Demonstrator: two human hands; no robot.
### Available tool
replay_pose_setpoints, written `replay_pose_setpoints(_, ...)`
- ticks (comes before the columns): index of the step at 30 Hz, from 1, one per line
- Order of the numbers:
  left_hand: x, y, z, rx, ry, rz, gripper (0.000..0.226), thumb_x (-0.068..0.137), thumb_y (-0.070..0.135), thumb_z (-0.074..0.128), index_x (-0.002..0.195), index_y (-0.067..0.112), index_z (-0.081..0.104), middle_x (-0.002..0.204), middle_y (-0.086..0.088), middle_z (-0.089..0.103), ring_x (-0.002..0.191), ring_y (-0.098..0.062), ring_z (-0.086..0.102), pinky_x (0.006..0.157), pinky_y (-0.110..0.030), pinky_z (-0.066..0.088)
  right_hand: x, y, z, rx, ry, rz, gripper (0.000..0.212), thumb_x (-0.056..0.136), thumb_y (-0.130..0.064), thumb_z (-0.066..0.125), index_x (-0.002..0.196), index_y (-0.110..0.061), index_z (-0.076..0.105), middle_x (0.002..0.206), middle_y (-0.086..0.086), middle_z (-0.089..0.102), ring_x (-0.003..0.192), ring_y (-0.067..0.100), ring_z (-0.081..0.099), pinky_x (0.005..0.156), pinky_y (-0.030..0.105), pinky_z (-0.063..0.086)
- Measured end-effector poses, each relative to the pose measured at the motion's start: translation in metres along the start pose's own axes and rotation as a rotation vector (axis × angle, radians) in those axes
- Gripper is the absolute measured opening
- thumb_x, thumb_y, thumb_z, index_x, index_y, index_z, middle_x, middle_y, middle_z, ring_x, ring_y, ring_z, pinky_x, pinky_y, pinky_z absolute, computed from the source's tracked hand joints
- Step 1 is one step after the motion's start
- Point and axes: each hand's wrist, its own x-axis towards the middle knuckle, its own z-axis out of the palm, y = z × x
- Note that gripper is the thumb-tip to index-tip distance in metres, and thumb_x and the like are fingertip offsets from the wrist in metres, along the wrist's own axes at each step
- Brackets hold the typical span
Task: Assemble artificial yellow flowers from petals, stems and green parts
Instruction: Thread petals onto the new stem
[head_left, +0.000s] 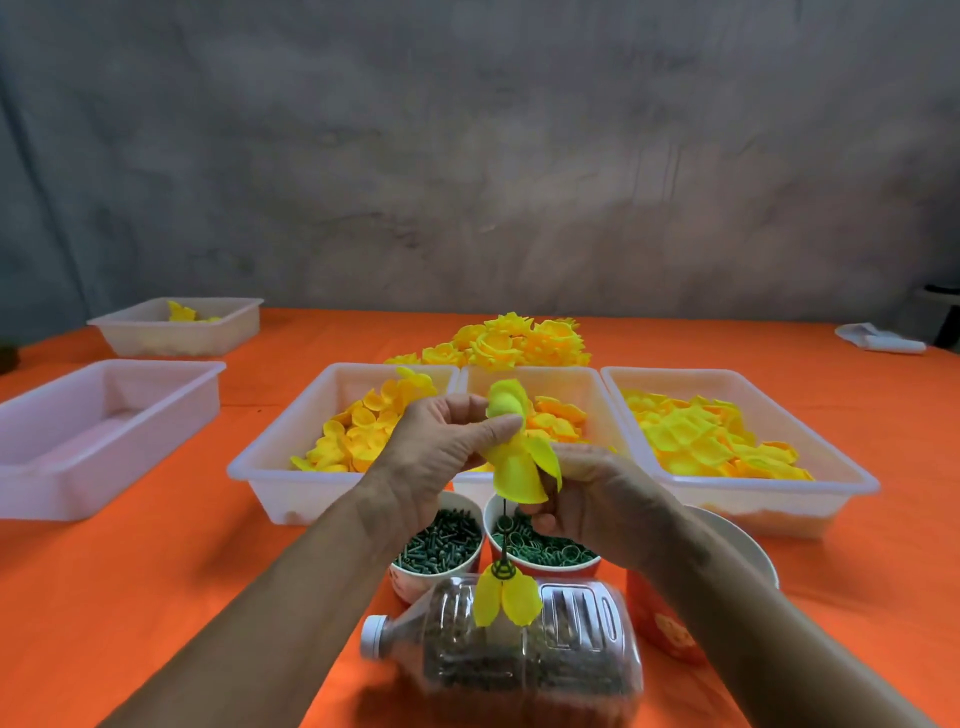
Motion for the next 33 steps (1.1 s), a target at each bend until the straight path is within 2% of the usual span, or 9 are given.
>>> replay_pose_setpoints(5,0.001,0.001,-0.001,0.016,0.132,0.041,0.020,0.080,0.007,0.071,0.063,0.013,0.061,0.051,0.007,0.061,0.043,-0.001,0.052,0.047,-0.011,0.041,0.000,-0.012,-0.005,-0.045,0.066,0.001,0.057,0.076,-0.061,0.044,0.104,-0.018,0.068,0.101,0.004,0.071,0.090,0.018,0.069,0.078,0.034,0.045)
replay_pose_setpoints(7,0.001,0.003,-0.002,-0.007,0.129,0.075,0.018,0.080,0.007,0.070,0.064,0.012,0.062,0.051,0.006,0.062,0.042,-0.002,0.052,0.044,-0.012,0.040,-0.003,-0.021,-0.004,-0.063,0.074,-0.040,0.061,0.072,-0.063,0.049,0.106,-0.015,0.067,0.103,0.004,0.071,0.095,0.018,0.067,0.088,0.039,0.041)
replay_pose_setpoints(10,0.000,0.007,-0.002,-0.049,0.092,0.086,0.010,0.080,0.011,0.070,0.071,0.011,0.068,0.059,0.002,0.068,0.047,-0.006,0.059,0.046,-0.014,0.044,-0.006,-0.027,0.004,-0.154,0.108,-0.129,0.032,0.067,-0.037,0.075,0.093,-0.018,0.071,0.094,0.003,0.073,0.086,0.015,0.069,0.085,0.035,0.045)
replay_pose_setpoints(13,-0.001,0.009,-0.001,-0.075,0.045,0.071,0.006,0.078,0.017,0.069,0.073,0.012,0.069,0.063,0.001,0.070,0.051,-0.008,0.062,0.049,-0.016,0.047,-0.004,-0.027,0.009,-0.142,0.152,-0.169,0.030,0.061,-0.020,0.074,0.091,-0.013,0.070,0.089,0.005,0.071,0.083,0.018,0.068,0.089,0.038,0.048)
replay_pose_setpoints(15,-0.002,0.009,-0.002,-0.084,0.007,0.056,0.011,0.070,0.023,0.070,0.074,0.014,0.070,0.067,0.001,0.071,0.055,-0.009,0.063,0.052,-0.018,0.050,-0.002,-0.026,0.011,-0.116,0.148,-0.164,0.034,0.061,-0.017,0.074,0.093,-0.009,0.069,0.090,0.009,0.070,0.086,0.022,0.066,0.091,0.041,0.050)
replay_pose_setpoints(20,-0.008,0.014,-0.005,-0.147,-0.058,0.028,0.010,0.063,0.022,0.070,0.066,0.014,0.075,0.070,-0.001,0.073,0.058,-0.011,0.067,0.057,-0.020,0.054,-0.002,-0.030,0.018,-0.066,0.118,-0.163,0.028,0.063,-0.010,0.072,0.090,-0.006,0.066,0.084,0.009,0.072,0.078,0.021,0.070,0.068,0.030,0.057)
replay_pose_setpoints(23,-0.013,0.020,-0.007,-0.152,-0.074,0.019,0.019,0.064,0.019,0.068,0.078,0.008,0.071,0.068,-0.001,0.072,0.056,-0.009,0.066,0.053,-0.018,0.053,-0.005,-0.036,0.023,-0.076,0.101,-0.152,0.033,0.065,-0.009,0.068,0.098,-0.005,0.065,0.086,0.010,0.070,0.073,0.020,0.069,0.065,0.032,0.058)
replay_pose_setpoints(28,-0.022,0.024,-0.009,-0.087,-0.078,-0.013,0.040,0.062,0.023,0.070,0.096,0.003,0.068,0.079,-0.006,0.069,0.067,-0.016,0.064,0.070,-0.030,0.053,-0.011,-0.044,0.030,-0.103,0.094,-0.096,0.062,0.064,-0.007,0.067,0.124,0.005,0.055,0.100,0.017,0.065,0.072,0.021,0.069,0.070,0.034,0.058)
replay_pose_setpoints(33,-0.030,0.023,-0.011,-0.068,-0.112,-0.029,0.030,0.060,0.023,0.071,0.085,0.009,0.066,0.068,0.001,0.069,0.061,-0.011,0.063,0.066,-0.027,0.052,-0.020,-0.046,0.033,-0.160,0.093,-0.021,0.057,0.059,-0.010,0.069,0.115,0.001,0.061,0.092,0.013,0.068,0.071,0.019,0.069,0.070,0.034,0.059)
